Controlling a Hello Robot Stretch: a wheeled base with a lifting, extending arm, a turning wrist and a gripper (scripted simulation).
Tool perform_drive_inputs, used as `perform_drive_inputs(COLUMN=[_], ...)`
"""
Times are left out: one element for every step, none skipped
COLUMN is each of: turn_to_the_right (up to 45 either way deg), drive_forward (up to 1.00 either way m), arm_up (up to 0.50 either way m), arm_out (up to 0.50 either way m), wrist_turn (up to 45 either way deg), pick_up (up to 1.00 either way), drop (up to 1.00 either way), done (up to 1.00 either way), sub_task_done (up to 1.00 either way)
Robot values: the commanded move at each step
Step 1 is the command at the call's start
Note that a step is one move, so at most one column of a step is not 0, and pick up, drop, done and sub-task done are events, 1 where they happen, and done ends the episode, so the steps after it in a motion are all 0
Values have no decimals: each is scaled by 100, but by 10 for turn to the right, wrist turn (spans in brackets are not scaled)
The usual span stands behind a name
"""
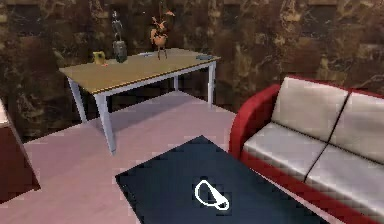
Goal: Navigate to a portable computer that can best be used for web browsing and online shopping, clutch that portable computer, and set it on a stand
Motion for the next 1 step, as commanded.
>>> perform_drive_inputs(turn_to_the_right=[450], drive_forward=[0], arm_up=[0], arm_out=[0], wrist_turn=[0], pick_up=[0], drop=[0], done=[0], sub_task_done=[0])
